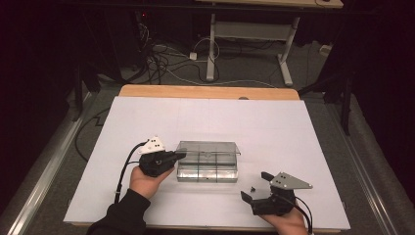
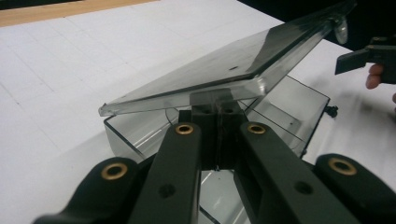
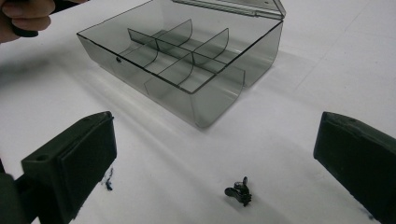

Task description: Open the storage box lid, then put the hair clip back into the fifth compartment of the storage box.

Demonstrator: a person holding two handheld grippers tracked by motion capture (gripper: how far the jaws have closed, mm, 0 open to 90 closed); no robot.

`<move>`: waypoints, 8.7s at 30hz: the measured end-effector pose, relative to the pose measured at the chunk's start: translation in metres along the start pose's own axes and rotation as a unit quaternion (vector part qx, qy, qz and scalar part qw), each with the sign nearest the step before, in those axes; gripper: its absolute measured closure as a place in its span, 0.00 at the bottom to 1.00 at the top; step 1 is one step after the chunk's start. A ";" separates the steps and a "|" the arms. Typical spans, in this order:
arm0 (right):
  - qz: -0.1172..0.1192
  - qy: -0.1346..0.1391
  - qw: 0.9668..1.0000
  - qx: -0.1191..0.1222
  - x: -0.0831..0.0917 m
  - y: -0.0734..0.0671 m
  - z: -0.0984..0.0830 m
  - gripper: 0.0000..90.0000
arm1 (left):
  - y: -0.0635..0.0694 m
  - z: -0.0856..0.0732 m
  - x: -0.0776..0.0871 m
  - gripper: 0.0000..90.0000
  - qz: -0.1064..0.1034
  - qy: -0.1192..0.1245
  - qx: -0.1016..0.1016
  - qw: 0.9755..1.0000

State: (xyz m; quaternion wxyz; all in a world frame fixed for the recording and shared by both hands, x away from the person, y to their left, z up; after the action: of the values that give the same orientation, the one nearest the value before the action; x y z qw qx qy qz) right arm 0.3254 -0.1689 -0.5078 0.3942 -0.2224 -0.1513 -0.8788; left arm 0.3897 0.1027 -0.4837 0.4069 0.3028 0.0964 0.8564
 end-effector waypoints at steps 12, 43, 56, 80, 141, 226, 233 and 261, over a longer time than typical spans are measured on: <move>0.000 0.004 1.000 0.002 0.000 0.000 0.001 0.00 | -0.008 0.009 -0.009 0.97 0.007 -0.001 0.003 1.000; -0.002 0.007 1.000 0.002 0.002 0.000 0.002 0.00 | -0.027 0.030 -0.030 0.97 0.038 -0.002 0.005 0.999; 0.000 0.007 1.000 0.003 0.002 -0.001 0.002 0.00 | -0.043 0.029 -0.049 0.97 0.044 -0.011 0.029 0.999; -0.001 0.005 1.000 0.005 0.001 -0.001 0.001 0.00 | -0.034 -0.003 0.003 0.97 0.042 -0.008 0.016 0.999; -0.024 0.004 1.000 -0.004 0.000 0.011 0.000 0.00 | -0.024 -0.066 0.045 0.00 0.043 -0.024 0.011 0.999; -0.032 -0.123 0.991 0.038 -0.010 0.005 -0.027 0.76 | -0.028 -0.070 0.042 0.00 0.058 -0.016 -0.005 0.998; -0.030 -0.123 0.991 0.039 -0.011 0.005 -0.027 0.78 | -0.028 -0.069 0.041 0.00 0.057 -0.017 -0.005 0.998; -0.020 -0.113 0.993 0.024 -0.009 0.007 -0.026 0.87 | -0.026 -0.069 0.042 0.00 0.053 -0.011 -0.012 0.998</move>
State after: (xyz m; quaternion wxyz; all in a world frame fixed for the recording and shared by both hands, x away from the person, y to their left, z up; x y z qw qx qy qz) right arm 0.3293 -0.1794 -0.5343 0.3619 -0.3080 -0.2203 -0.8519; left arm 0.3446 0.1572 -0.5313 0.3658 0.3118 0.0651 0.8745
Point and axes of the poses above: each handheld gripper's, and its own axes: x roughly backward along the jaws, z roughly out of its top, y roughly to its right, the point moved 8 cm from there along -x, roughly forward along the jaws, and after that the axes turned 13 degrees about x, right-handed, at the moved point
